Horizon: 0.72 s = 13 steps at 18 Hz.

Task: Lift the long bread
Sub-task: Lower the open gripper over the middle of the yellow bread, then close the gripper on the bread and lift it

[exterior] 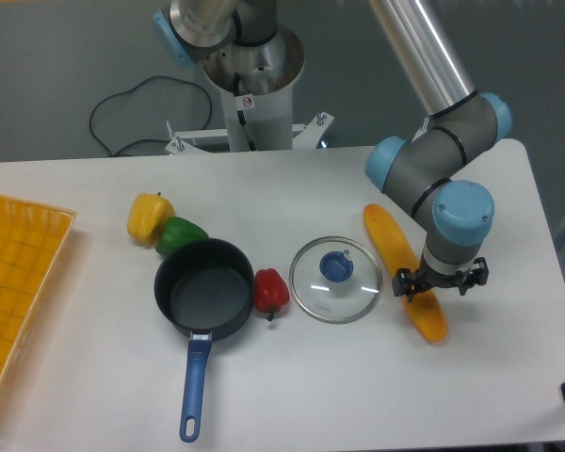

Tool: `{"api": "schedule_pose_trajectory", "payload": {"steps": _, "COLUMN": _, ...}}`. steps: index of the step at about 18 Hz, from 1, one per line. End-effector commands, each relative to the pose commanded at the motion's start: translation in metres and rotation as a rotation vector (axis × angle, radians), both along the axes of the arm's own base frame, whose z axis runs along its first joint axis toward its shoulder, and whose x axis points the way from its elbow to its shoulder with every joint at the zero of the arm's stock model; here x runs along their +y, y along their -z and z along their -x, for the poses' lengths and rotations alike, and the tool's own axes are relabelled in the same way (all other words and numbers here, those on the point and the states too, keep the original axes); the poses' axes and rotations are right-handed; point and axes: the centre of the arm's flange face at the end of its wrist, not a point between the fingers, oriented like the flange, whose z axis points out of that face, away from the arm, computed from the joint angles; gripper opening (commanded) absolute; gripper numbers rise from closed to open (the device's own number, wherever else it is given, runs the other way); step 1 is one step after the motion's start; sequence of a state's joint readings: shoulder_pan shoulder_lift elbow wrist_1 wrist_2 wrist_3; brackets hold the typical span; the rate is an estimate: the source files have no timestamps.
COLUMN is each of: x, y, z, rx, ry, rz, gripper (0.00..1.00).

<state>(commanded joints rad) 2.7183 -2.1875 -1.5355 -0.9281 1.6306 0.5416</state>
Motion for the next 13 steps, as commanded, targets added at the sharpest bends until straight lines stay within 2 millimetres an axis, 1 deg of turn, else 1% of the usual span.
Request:
{"api": "schedule_pose_trajectory", "payload": {"steps": 5, "x": 0.006, "y": -0.004, "z": -0.002, "rx": 0.008, "ry": 0.006, "rz": -0.004, "gripper": 1.00}}
{"api": "schedule_pose_trajectory", "payload": {"steps": 7, "x": 0.010, "y": -0.001, "z": -0.004, "rx": 0.005, "ry": 0.014, "rz": -0.001, "gripper": 1.00}}
{"api": "schedule_pose_trajectory", "payload": {"steps": 9, "x": 0.012, "y": 0.005, "z": -0.005, "rx": -0.004, "ry": 0.018, "rz": 0.002, "gripper": 1.00}}
{"api": "schedule_pose_trajectory", "payload": {"steps": 10, "x": 0.013, "y": 0.011, "z": -0.005, "rx": -0.013, "ry": 0.026, "rz": 0.006, "gripper": 1.00}}
{"api": "schedule_pose_trajectory", "payload": {"steps": 11, "x": 0.013, "y": 0.014, "z": -0.004, "rx": -0.016, "ry": 0.029, "rz": 0.008, "gripper": 1.00}}
{"api": "schedule_pose_trajectory", "payload": {"steps": 13, "x": 0.015, "y": 0.014, "z": 0.000, "rx": -0.009, "ry": 0.031, "rz": 0.007, "gripper": 1.00}}
